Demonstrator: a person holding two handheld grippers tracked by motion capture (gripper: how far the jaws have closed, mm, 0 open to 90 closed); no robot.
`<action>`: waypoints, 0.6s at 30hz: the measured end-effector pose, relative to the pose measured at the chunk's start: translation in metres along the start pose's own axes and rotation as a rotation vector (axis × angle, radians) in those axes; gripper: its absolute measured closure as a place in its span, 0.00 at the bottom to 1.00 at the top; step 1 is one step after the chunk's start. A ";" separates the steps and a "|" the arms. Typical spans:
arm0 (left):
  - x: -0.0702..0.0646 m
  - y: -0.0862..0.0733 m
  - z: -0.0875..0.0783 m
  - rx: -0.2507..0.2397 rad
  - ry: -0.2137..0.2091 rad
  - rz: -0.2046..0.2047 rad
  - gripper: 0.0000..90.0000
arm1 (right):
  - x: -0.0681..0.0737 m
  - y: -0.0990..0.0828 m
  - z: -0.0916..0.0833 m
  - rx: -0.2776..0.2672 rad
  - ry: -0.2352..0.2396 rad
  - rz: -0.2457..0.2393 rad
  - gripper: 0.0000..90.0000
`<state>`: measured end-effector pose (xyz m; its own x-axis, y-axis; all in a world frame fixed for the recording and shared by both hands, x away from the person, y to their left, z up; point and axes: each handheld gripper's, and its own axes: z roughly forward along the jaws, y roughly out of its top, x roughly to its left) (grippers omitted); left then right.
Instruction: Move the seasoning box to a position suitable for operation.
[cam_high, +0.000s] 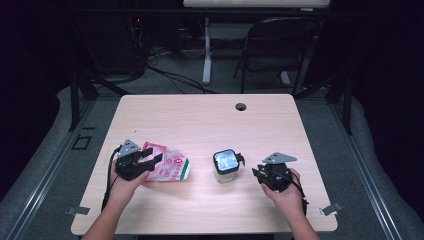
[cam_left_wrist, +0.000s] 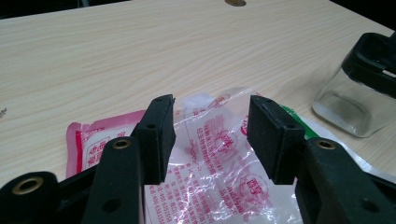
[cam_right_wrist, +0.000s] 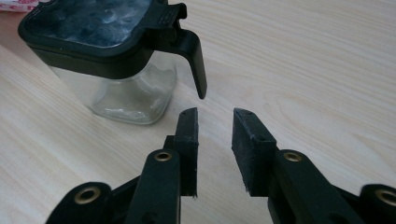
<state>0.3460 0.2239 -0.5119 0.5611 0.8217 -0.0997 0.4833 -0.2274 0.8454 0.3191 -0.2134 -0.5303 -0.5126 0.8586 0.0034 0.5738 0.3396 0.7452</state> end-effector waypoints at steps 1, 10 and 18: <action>0.000 0.000 0.000 0.005 -0.001 0.004 0.57 | 0.000 0.000 0.000 0.000 0.000 0.000 0.80; -0.010 -0.001 -0.006 -0.011 0.010 0.031 0.57 | 0.006 0.009 0.034 0.039 0.013 -0.013 0.82; -0.008 -0.005 -0.018 -0.020 0.041 0.034 0.57 | 0.006 0.007 0.044 0.015 0.024 0.004 0.81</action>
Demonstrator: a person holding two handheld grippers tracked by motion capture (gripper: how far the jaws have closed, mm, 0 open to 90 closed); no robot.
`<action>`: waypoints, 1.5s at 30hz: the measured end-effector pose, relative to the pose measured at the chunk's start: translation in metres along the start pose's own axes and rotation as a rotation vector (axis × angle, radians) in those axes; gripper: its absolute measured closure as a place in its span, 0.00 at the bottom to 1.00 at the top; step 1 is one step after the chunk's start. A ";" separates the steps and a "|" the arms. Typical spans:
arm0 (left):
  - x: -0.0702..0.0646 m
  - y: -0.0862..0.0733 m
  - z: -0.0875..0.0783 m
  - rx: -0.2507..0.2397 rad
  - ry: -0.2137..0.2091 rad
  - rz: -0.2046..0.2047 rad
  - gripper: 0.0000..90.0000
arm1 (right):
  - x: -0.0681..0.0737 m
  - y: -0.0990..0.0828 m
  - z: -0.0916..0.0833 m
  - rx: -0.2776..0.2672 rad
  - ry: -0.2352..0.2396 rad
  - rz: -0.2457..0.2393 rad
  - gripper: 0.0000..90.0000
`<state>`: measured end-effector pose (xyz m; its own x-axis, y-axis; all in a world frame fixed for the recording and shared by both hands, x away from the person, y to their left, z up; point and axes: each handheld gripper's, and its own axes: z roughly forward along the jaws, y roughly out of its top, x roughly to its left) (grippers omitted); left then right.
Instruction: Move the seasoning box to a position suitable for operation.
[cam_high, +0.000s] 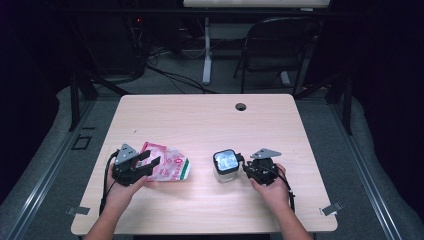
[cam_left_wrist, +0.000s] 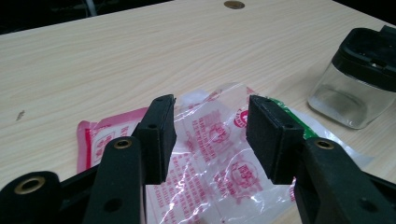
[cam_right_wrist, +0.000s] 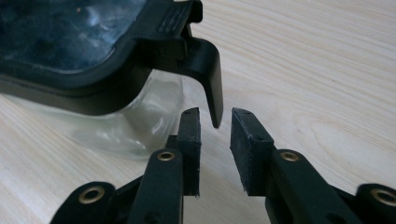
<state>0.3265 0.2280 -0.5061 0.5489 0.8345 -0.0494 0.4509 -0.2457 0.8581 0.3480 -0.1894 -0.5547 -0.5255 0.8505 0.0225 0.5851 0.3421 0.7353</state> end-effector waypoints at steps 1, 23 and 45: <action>0.002 -0.001 -0.001 -0.002 0.005 -0.007 0.57 | 0.000 0.000 0.003 -0.003 0.001 -0.009 0.81; 0.015 -0.013 -0.025 -0.017 0.077 -0.050 0.58 | -0.001 0.010 0.025 0.017 -0.006 -0.012 0.88; -0.007 -0.003 -0.004 -0.007 0.002 0.020 0.58 | 0.020 0.004 0.013 0.039 0.000 -0.029 0.89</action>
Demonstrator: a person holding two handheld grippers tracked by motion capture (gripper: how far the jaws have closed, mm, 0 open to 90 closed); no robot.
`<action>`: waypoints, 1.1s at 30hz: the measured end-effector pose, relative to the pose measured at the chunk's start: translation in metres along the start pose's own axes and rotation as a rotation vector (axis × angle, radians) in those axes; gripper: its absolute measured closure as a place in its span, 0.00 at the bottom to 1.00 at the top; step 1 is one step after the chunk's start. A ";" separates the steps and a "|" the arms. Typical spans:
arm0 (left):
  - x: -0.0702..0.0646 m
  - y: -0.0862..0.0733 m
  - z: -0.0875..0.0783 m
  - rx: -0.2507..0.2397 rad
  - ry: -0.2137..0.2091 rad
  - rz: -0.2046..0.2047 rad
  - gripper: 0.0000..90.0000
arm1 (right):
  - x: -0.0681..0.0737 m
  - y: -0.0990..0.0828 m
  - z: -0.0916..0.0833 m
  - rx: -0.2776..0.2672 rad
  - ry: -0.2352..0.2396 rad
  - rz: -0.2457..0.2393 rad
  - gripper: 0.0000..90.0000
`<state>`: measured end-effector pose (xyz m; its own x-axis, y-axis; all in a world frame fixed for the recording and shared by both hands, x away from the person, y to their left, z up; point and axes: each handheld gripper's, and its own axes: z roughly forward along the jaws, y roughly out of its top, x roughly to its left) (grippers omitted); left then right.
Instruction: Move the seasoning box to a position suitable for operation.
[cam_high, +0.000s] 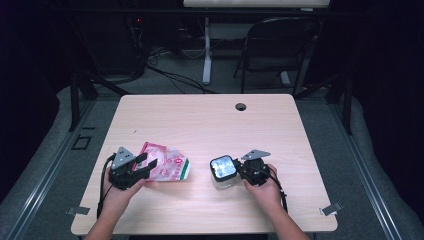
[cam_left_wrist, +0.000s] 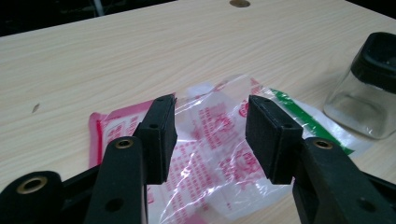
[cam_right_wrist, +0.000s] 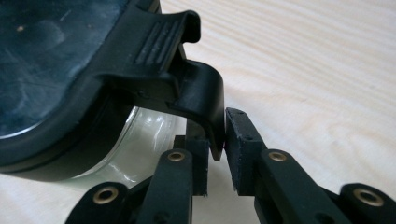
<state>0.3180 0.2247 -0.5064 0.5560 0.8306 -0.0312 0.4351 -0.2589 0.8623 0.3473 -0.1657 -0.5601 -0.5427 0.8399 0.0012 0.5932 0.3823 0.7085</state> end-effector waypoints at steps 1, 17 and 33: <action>-0.003 0.002 0.002 0.002 -0.008 0.013 0.58 | 0.004 -0.001 -0.002 0.002 0.000 0.005 0.88; -0.024 0.015 0.015 0.014 -0.092 0.045 0.60 | 0.039 -0.008 -0.022 -0.032 0.045 -0.047 0.86; -0.027 0.019 0.009 0.011 -0.116 0.034 0.61 | 0.043 0.004 -0.052 0.082 0.135 -0.045 0.80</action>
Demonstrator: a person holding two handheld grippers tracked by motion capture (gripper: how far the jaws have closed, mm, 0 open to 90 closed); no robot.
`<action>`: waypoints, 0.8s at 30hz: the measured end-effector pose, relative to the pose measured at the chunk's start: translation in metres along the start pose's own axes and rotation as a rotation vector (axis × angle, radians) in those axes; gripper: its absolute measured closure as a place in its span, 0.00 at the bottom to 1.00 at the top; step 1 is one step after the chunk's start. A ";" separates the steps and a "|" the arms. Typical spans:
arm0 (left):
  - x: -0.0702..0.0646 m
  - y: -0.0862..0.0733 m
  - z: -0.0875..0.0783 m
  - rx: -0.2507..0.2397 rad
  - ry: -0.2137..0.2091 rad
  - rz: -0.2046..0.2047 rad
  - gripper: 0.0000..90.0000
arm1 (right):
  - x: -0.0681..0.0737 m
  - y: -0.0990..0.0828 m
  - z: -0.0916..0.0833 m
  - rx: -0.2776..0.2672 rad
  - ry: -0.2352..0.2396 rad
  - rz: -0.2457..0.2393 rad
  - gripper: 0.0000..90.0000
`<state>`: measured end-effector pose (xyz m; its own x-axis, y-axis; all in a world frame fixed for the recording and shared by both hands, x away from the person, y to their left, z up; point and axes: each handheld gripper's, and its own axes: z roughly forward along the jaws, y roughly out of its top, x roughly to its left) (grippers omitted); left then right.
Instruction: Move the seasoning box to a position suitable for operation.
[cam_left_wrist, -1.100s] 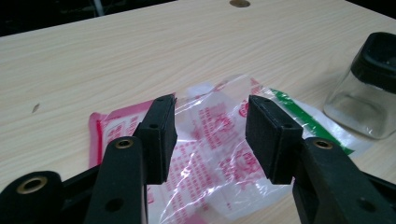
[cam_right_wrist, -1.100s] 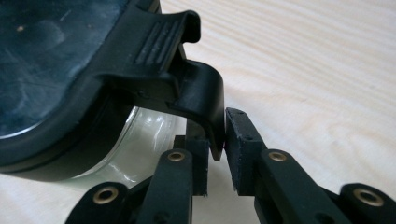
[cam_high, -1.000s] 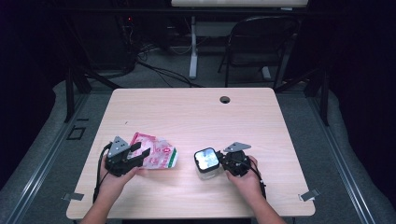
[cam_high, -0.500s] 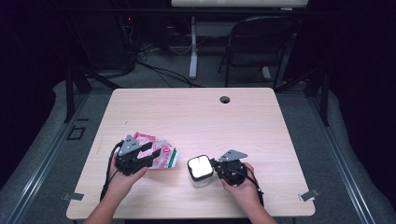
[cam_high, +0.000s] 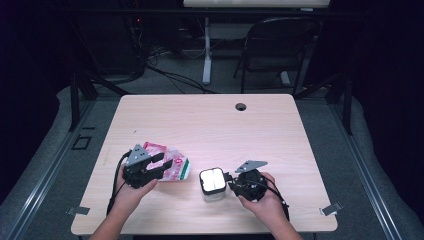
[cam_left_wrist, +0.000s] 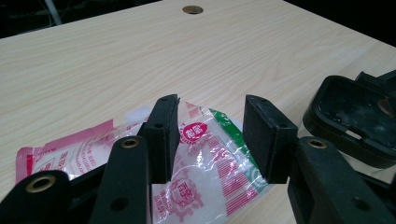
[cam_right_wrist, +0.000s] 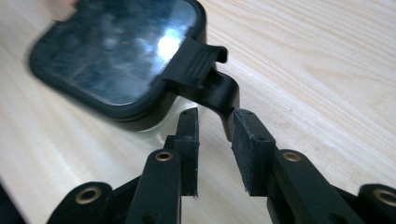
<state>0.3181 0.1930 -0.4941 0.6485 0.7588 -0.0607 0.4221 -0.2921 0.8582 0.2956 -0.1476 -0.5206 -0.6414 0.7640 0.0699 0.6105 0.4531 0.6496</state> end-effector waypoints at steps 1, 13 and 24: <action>-0.001 0.000 0.000 0.000 0.000 -0.002 0.61 | 0.000 0.002 -0.003 -0.006 0.005 0.002 0.80; -0.010 0.003 0.006 0.021 -0.064 -0.008 0.59 | 0.002 0.013 -0.023 -0.185 -0.004 0.028 0.93; -0.033 0.000 0.017 0.075 -0.103 0.066 0.76 | 0.003 0.015 -0.013 -0.205 -0.005 0.016 0.95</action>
<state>0.3074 0.1585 -0.5003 0.7364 0.6738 -0.0611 0.4201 -0.3846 0.8220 0.2972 -0.1446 -0.5011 -0.6294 0.7732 0.0781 0.5130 0.3379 0.7891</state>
